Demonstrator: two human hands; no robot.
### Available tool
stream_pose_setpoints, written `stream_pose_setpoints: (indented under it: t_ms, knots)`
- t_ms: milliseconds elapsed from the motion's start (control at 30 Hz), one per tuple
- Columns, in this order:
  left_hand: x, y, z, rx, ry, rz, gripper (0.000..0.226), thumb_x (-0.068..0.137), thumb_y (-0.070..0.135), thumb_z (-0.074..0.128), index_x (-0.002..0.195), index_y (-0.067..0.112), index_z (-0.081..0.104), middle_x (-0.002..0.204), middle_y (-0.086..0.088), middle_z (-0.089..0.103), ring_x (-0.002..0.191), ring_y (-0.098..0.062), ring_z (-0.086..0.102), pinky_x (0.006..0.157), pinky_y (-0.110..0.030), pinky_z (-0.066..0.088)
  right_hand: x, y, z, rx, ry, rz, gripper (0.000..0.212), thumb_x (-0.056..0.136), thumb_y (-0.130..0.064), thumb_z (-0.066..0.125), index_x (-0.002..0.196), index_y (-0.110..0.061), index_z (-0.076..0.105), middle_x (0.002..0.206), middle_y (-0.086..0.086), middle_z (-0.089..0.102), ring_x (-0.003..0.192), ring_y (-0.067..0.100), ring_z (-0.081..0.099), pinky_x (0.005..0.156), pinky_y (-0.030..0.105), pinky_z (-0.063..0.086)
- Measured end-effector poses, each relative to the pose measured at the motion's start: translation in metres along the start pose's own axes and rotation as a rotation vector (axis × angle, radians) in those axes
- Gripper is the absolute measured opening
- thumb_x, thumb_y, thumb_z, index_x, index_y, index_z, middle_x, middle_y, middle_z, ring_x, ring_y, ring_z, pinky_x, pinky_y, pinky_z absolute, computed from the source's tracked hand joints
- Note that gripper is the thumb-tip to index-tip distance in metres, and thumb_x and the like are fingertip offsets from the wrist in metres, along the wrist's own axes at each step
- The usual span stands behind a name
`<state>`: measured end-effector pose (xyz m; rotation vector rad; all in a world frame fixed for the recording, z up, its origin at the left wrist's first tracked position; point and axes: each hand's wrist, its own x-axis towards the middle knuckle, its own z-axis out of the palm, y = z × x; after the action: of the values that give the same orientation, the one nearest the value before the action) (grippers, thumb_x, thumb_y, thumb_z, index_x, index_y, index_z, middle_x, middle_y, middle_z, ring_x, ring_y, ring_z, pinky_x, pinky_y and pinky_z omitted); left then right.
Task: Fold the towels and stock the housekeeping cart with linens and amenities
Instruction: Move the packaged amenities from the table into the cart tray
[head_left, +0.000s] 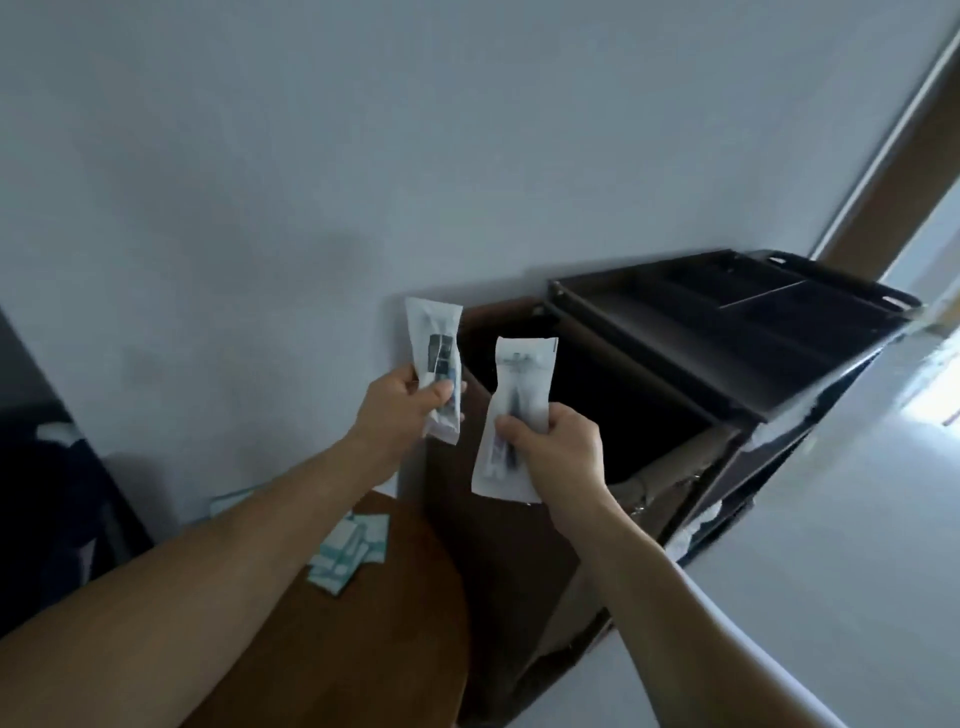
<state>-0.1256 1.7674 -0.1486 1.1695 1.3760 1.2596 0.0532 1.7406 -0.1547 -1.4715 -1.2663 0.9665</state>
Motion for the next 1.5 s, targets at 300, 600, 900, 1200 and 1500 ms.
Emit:
stream_pose_setpoints:
  t_ms: [300,600,900,1200,1500]
  knots:
    - [-0.044,0.050,0.239,-0.134,-0.237,-0.035,0.007,0.095,0.008,0.060,0.094,0.012,0.065,0.103,-0.013,0.073,0.082,-0.026,0.073,0.068,-0.034,0.060,0.002,0.036,-0.247,0.089,0.209,0.089,0.013,0.078,-0.028,0.082,0.079,-0.020,0.072,0.065,-0.010,0.072,0.057,0.003,0.068,0.047,0.017,0.050]
    - [-0.042,0.076,0.387,-0.137,-0.350,-0.074,0.015,0.091,0.004,0.065,0.105,0.001,0.066,0.093,-0.019,0.072,0.079,-0.035,0.070,0.084,-0.052,0.055,0.040,0.065,-0.397,0.093,0.371,0.130,0.023,0.079,-0.027,0.081,0.063,-0.016,0.067,0.055,-0.005,0.065,0.059,0.015,0.064,0.066,0.033,0.059]
    - [0.070,0.087,0.482,-0.141,-0.317,-0.072,0.011,0.085,0.006,0.073,0.094,0.011,0.069,0.092,-0.008,0.073,0.081,-0.023,0.070,0.065,-0.034,0.055,0.163,0.063,-0.453,0.011,0.343,0.081,0.018,0.076,-0.026,0.084,0.068,-0.015,0.072,0.067,0.001,0.070,0.067,0.020,0.067,0.071,0.039,0.062]
    - [0.234,0.093,0.538,-0.082,-0.217,-0.052,0.009,0.085,0.006,0.073,0.088,0.012,0.066,0.095,-0.008,0.072,0.086,-0.021,0.069,0.070,-0.029,0.054,0.354,0.055,-0.478,-0.150,0.239,0.061,0.017,0.078,-0.024,0.078,0.073,-0.010,0.070,0.062,-0.005,0.064,0.053,0.002,0.060,0.051,0.020,0.052]
    - [0.348,0.086,0.543,0.013,-0.006,-0.081,0.010,0.083,0.011,0.076,0.089,0.008,0.070,0.095,-0.008,0.073,0.089,-0.024,0.070,0.087,-0.039,0.056,0.521,0.057,-0.449,-0.124,0.003,0.043,0.017,0.077,-0.027,0.082,0.085,-0.016,0.072,0.085,0.002,0.073,0.081,0.018,0.071,0.073,0.033,0.059]
